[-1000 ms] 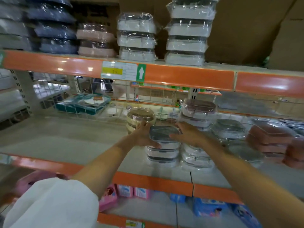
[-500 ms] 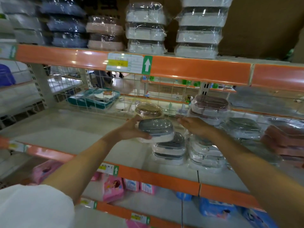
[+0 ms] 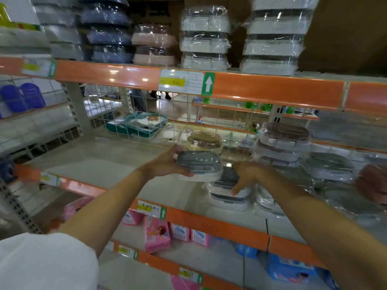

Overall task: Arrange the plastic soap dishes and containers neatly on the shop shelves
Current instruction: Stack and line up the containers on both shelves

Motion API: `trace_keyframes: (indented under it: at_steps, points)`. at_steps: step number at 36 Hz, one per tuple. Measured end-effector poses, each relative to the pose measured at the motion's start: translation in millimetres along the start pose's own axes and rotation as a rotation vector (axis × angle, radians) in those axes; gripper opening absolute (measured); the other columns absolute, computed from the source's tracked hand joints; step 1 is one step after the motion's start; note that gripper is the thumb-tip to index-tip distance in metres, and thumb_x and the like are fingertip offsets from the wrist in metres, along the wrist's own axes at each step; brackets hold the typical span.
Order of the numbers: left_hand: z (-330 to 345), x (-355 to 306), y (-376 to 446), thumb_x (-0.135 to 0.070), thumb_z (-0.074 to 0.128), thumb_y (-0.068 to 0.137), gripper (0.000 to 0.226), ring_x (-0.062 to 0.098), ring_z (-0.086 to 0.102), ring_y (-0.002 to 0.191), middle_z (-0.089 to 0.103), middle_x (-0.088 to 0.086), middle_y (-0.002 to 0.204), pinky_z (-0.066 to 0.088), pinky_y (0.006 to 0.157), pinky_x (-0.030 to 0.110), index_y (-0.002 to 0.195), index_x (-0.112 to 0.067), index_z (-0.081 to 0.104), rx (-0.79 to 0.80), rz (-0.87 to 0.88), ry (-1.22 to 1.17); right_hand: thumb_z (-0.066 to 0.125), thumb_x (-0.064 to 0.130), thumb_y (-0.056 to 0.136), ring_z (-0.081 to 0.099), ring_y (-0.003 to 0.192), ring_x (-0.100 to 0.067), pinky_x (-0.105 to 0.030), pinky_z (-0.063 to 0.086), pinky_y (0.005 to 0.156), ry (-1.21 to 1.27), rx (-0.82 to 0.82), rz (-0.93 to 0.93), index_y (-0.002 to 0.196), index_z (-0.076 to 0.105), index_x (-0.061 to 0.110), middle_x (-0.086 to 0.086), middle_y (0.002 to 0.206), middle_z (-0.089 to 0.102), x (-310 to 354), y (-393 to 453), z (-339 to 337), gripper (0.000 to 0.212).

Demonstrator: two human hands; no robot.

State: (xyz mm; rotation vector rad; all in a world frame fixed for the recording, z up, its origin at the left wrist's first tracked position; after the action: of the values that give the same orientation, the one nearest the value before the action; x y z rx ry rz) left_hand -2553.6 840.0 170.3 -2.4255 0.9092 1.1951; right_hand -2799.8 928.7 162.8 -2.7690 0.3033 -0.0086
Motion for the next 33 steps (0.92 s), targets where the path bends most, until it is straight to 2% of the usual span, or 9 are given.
trace_keyframes:
  at_steps: [7,10,13,17,22,24,26,30,33]
  points:
    - [-7.0,-3.6,-8.9,-0.017,0.082,0.073,0.066,0.007,0.05,0.094,0.047,-0.003,0.12,0.043,0.072,0.016,0.126,-0.015,0.044,0.042,0.009,-0.024,0.071,0.055,0.077,0.006,0.147,-0.03,-0.042,0.013,0.12,0.051,-0.192,-0.066,0.154,0.01,0.012,-0.01,0.161,0.004,5.6,-23.2,-13.1,0.107]
    - [-10.7,-11.7,-14.3,-0.017,0.08,0.075,0.065,0.006,0.051,0.092,0.047,-0.002,0.12,0.043,0.068,0.013,0.128,-0.013,0.042,0.07,0.01,-0.058,0.071,0.052,0.079,0.002,0.148,-0.029,-0.042,0.014,0.12,0.154,-0.223,-0.06,0.154,0.005,0.014,-0.01,0.161,-0.004,5.4,-39.5,-16.4,0.107]
    - [-11.6,-24.6,-18.4,-0.02,0.08,0.076,0.063,0.006,0.052,0.092,0.049,0.0,0.121,0.042,0.065,0.012,0.126,-0.014,0.042,0.11,0.03,-0.06,0.073,0.047,0.08,0.015,0.145,-0.03,-0.039,0.023,0.117,0.261,-0.268,-0.063,0.154,0.008,0.013,-0.009,0.159,-0.002,1.7,-64.8,-16.5,0.104]
    - [-4.0,-49.6,-25.1,-0.021,0.08,0.075,0.059,0.004,0.05,0.088,0.048,-0.011,0.106,0.038,0.066,0.015,0.122,-0.02,0.044,0.11,0.092,-0.056,0.075,0.046,0.078,0.023,0.142,-0.027,-0.036,0.029,0.113,0.341,-0.329,-0.029,0.151,0.017,0.014,-0.006,0.158,0.002,-7.0,-104.8,-14.5,0.098]
    - [18.3,-86.6,-39.7,-0.039,0.083,0.069,0.067,0.007,0.052,0.094,0.048,-0.009,0.114,0.045,0.071,0.021,0.12,-0.026,0.042,0.249,0.151,-0.055,0.075,0.045,0.077,0.031,0.135,-0.027,-0.033,0.035,0.107,0.362,-0.359,0.125,0.148,0.023,0.011,-0.005,0.153,0.013,-25.2,-162.7,-7.1,0.094]
    - [28.2,-102.7,-45.5,-0.051,0.082,0.063,0.076,0.012,0.053,0.099,0.05,-0.008,0.116,0.041,0.07,0.021,0.122,-0.024,0.042,0.274,0.184,-0.028,0.075,0.045,0.078,0.026,0.14,-0.026,-0.031,0.031,0.109,0.385,-0.366,0.171,0.15,0.019,0.012,-0.005,0.157,0.009,-33.8,-188.7,-3.1,0.097]
    - [37.4,-120.3,-53.1,-0.052,0.079,0.068,0.075,0.012,0.049,0.102,0.049,-0.009,0.119,0.034,0.071,0.016,0.125,-0.022,0.041,0.283,0.237,0.016,0.075,0.045,0.077,0.027,0.14,-0.026,-0.03,0.03,0.11,0.403,-0.39,0.214,0.152,0.018,0.014,-0.005,0.156,0.013,-40.0,-215.2,-1.2,0.099]
    - [51.6,-158.6,-70.9,-0.064,0.079,0.053,0.095,0.013,0.053,0.102,0.053,0.002,0.124,0.041,0.074,0.02,0.127,-0.013,0.046,0.354,0.364,-0.017,0.078,0.044,0.073,0.038,0.129,-0.025,-0.036,0.034,0.108,0.408,-0.43,0.288,0.147,0.03,0.015,-0.007,0.141,0.03,-45.5,-261.1,-4.1,0.092]
    - [58.9,-188.2,-82.2,-0.048,0.078,0.069,0.073,0.017,0.052,0.094,0.052,0.004,0.115,0.045,0.077,0.026,0.122,-0.009,0.047,0.397,0.434,-0.008,0.08,0.036,0.073,0.034,0.123,-0.019,-0.037,0.031,0.11,0.404,-0.461,0.265,0.14,0.042,0.021,-0.004,0.131,0.039,-47.1,-289.8,-12.0,0.078]
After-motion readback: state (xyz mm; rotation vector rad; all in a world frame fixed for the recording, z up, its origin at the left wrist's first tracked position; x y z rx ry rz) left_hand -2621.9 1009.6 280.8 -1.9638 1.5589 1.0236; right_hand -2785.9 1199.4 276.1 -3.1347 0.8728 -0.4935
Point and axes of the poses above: each hand's wrist, its own y-axis towards the middle knuckle, its own z-axis out of the palm, x = y × z, the point moved 1 cm from there along y, towards the middle knuckle
